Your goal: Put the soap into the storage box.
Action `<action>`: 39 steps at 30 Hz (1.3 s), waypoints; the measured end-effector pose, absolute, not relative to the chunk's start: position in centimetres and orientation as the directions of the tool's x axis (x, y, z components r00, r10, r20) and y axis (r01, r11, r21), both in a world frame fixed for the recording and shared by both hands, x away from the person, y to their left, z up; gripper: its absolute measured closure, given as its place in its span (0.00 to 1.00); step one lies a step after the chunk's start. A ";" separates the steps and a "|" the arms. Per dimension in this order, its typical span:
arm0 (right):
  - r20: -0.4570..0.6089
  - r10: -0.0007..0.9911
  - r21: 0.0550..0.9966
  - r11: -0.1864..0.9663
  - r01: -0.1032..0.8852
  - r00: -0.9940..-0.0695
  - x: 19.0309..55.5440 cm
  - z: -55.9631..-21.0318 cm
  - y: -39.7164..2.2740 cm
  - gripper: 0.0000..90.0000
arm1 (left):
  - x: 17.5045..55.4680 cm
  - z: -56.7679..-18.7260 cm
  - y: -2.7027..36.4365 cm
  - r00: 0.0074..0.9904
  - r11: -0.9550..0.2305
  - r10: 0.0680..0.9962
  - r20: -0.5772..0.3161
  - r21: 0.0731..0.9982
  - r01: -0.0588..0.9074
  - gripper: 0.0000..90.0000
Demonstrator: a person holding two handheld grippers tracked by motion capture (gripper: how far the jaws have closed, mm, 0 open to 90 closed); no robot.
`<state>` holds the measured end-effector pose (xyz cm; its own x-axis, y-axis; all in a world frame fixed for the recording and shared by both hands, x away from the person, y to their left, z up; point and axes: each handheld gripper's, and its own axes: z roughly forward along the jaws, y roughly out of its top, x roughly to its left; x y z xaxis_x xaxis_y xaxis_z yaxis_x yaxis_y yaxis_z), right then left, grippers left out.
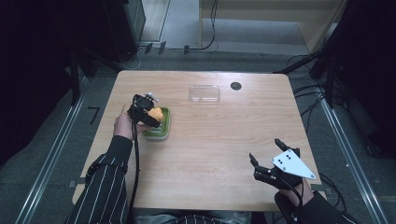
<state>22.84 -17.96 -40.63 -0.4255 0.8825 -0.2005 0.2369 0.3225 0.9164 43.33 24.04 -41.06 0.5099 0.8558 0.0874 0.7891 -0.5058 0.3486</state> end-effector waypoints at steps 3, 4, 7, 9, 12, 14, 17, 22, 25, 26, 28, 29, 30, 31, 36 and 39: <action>-0.201 0.882 0.916 0.323 0.236 -0.425 22.8 -40.6 -17.9 0.15 | 43.4 -41.3 24.0 0.513 -0.512 0.853 0.093 0.340 0.789 0.44; -0.201 0.882 0.916 0.323 0.236 -0.425 22.8 -40.6 -17.9 0.15 | 43.3 -41.4 23.9 0.511 -0.510 0.854 0.094 0.342 0.789 0.44; -0.200 0.883 0.917 0.322 0.237 -0.425 22.8 -40.6 -17.9 0.15 | 43.4 -41.6 23.8 0.519 -0.520 0.848 0.101 0.338 0.784 0.44; -0.201 0.882 0.916 0.323 0.236 -0.426 22.8 -40.6 -17.9 0.15 | 43.4 -41.8 23.7 0.526 -0.528 0.844 0.107 0.336 0.780 0.44; -0.202 0.883 0.917 0.323 0.235 -0.425 22.8 -40.6 -17.9 0.15 | 43.4 -41.9 23.6 0.528 -0.532 0.842 0.111 0.333 0.779 0.44; -0.202 0.882 0.916 0.324 0.236 -0.426 22.8 -40.6 -17.9 0.15 | 43.4 -42.1 23.5 0.528 -0.535 0.841 0.119 0.330 0.778 0.44; -0.200 0.882 0.916 0.322 0.237 -0.426 22.8 -40.6 -17.9 0.15 | 43.4 -42.3 23.4 0.527 -0.538 0.840 0.130 0.327 0.777 0.44; -0.201 0.882 0.916 0.323 0.236 -0.427 22.8 -40.6 -17.9 0.15 | 43.4 -42.6 22.9 0.532 -0.550 0.834 0.150 0.321 0.771 0.44; -0.202 0.882 0.917 0.324 0.235 -0.427 22.8 -40.6 -17.9 0.15 | 43.4 -42.7 22.7 0.530 -0.550 0.834 0.155 0.318 0.772 0.44; -0.201 0.882 0.916 0.323 0.236 -0.427 22.8 -40.6 -17.9 0.15 | 43.5 -42.8 22.7 0.535 -0.556 0.830 0.159 0.311 0.771 0.44; -0.201 0.882 0.916 0.323 0.236 -0.427 22.8 -40.6 -17.9 0.15 | 43.4 -42.9 22.7 0.531 -0.554 0.832 0.161 0.306 0.775 0.44; -0.202 0.881 0.916 0.324 0.236 -0.428 22.8 -40.6 -17.9 0.15 | 43.4 -42.9 22.6 0.530 -0.554 0.832 0.166 0.308 0.773 0.44; -0.202 0.881 0.916 0.324 0.236 -0.428 22.8 -40.6 -18.0 0.15 | 43.4 -43.0 22.6 0.530 -0.553 0.832 0.164 0.306 0.775 0.44; -0.202 0.881 0.916 0.324 0.235 -0.428 22.8 -40.6 -17.9 0.15 | 43.5 -43.0 22.6 0.530 -0.554 0.832 0.165 0.303 0.775 0.44; -0.201 0.882 0.916 0.323 0.236 -0.427 22.8 -40.6 -17.9 0.15 | 43.5 -43.2 22.6 0.527 -0.552 0.833 0.168 0.303 0.776 0.44; -0.202 0.881 0.916 0.324 0.235 -0.427 22.8 -40.6 -17.9 0.15 | 43.5 -43.2 22.6 0.530 -0.556 0.831 0.170 0.296 0.777 0.44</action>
<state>22.84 -17.91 -40.64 -0.4271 0.8813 -0.2022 0.2352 0.3242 0.9163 43.51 22.63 -43.20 0.5303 0.8306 0.1696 0.7766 -0.5562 0.2957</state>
